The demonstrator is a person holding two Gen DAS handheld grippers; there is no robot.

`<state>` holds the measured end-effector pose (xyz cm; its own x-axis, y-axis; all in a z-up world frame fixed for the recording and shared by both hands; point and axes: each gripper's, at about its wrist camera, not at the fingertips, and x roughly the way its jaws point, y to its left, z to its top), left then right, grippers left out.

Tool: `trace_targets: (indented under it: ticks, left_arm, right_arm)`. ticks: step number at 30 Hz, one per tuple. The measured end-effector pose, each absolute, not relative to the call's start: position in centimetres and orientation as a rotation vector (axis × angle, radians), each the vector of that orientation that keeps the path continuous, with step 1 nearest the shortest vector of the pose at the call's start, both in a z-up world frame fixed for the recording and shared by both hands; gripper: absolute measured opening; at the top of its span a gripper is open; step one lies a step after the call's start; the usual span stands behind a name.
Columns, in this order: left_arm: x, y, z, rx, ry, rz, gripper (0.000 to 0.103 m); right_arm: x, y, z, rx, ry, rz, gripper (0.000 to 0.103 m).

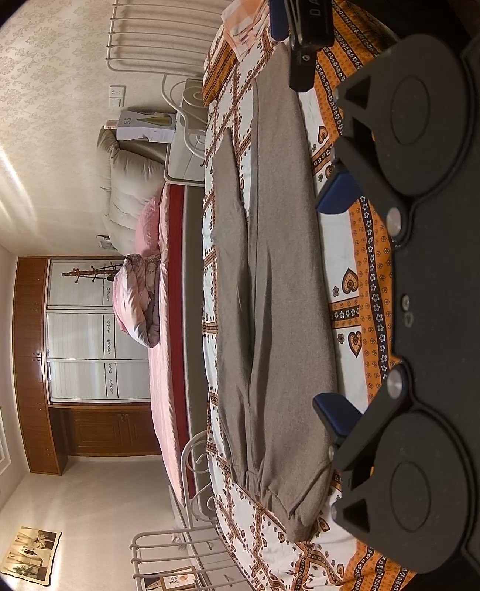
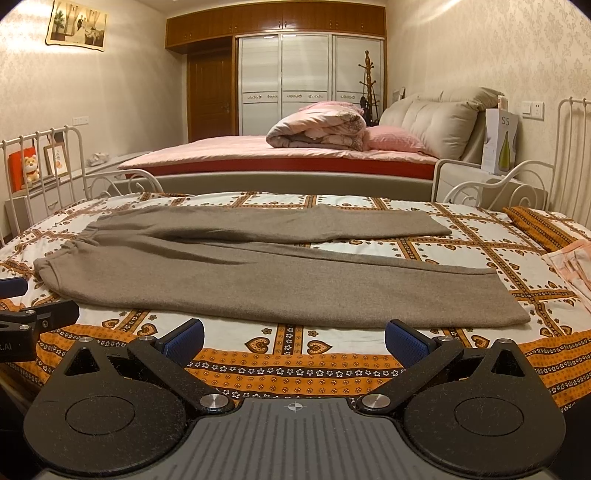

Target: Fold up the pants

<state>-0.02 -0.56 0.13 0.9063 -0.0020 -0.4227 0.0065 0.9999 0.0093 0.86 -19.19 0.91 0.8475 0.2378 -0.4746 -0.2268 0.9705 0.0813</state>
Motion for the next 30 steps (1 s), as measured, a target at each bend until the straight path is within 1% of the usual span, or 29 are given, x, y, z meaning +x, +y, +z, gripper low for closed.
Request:
trace_targets:
  ticks: [21, 25, 30]
  left_arm:
    - [0.5, -0.1, 0.6, 0.025, 0.457, 0.009, 0.097]
    - [1.9, 1.4, 2.2, 0.027, 0.423, 0.028, 0.097]
    - [5.0, 4.7, 3.2, 0.001, 0.406, 0.041, 0.097]
  right_arm:
    - [1.1, -19.5, 1.3, 0.054, 0.506, 0.275, 0.103]
    - [2.3, -19.3, 2.7, 0.032, 0.484, 0.317, 0.103]
    - [6.4, -18.6, 4.3, 0.028, 0.473, 0.36, 0.103]
